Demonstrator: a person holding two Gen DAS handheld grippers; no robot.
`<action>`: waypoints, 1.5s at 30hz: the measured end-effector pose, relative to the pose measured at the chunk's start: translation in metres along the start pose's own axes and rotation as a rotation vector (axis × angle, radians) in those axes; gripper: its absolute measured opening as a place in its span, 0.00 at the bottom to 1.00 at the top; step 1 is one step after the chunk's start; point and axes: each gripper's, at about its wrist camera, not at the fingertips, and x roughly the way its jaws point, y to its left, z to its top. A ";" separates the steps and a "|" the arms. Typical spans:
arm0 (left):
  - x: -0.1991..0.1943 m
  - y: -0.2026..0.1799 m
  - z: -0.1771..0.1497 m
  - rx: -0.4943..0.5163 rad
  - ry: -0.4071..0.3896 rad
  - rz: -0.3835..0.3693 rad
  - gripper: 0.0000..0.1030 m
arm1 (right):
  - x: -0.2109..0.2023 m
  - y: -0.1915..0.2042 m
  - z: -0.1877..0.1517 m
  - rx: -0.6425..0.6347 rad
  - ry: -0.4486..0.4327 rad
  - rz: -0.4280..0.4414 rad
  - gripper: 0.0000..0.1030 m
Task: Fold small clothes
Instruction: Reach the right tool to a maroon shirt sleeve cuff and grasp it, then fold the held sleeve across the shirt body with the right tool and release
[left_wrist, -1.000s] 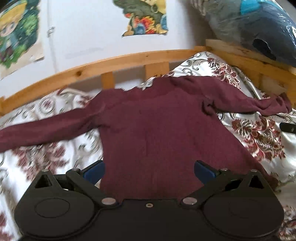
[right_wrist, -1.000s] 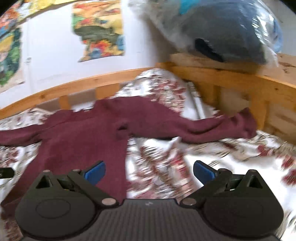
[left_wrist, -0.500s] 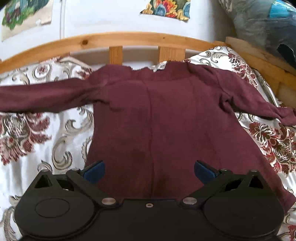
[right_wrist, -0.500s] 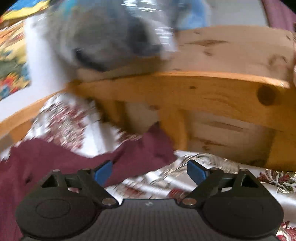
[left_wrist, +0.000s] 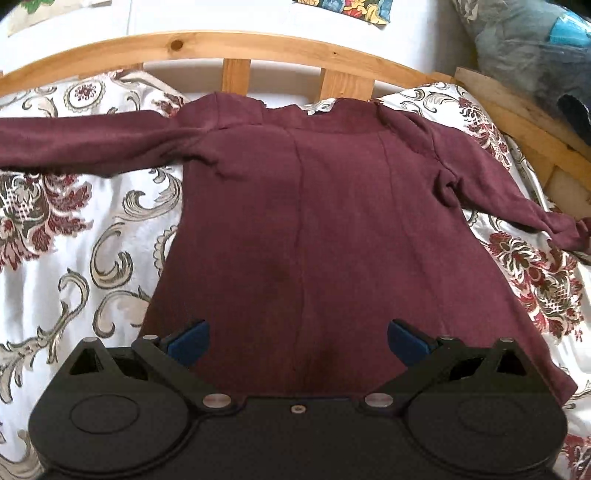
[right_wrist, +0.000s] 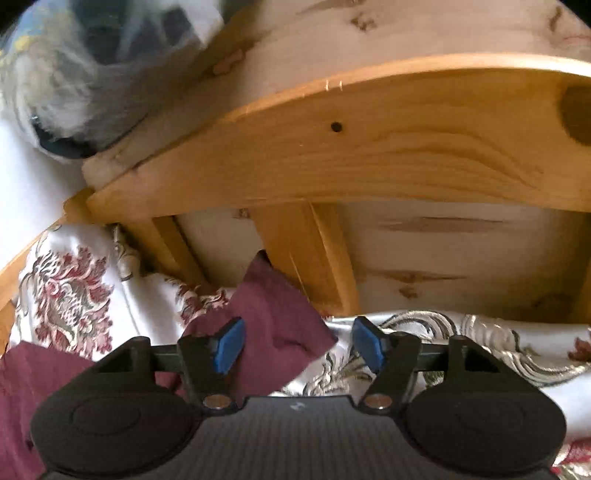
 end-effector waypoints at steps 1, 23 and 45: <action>-0.001 0.000 0.000 -0.006 -0.001 -0.005 0.99 | 0.004 0.001 0.000 0.005 0.006 -0.008 0.60; -0.030 0.045 0.033 -0.129 -0.078 0.065 0.99 | -0.156 0.183 -0.028 -0.540 -0.350 0.460 0.06; -0.037 0.099 0.036 -0.352 -0.186 0.147 0.99 | -0.196 0.292 -0.227 -1.092 0.051 1.008 0.59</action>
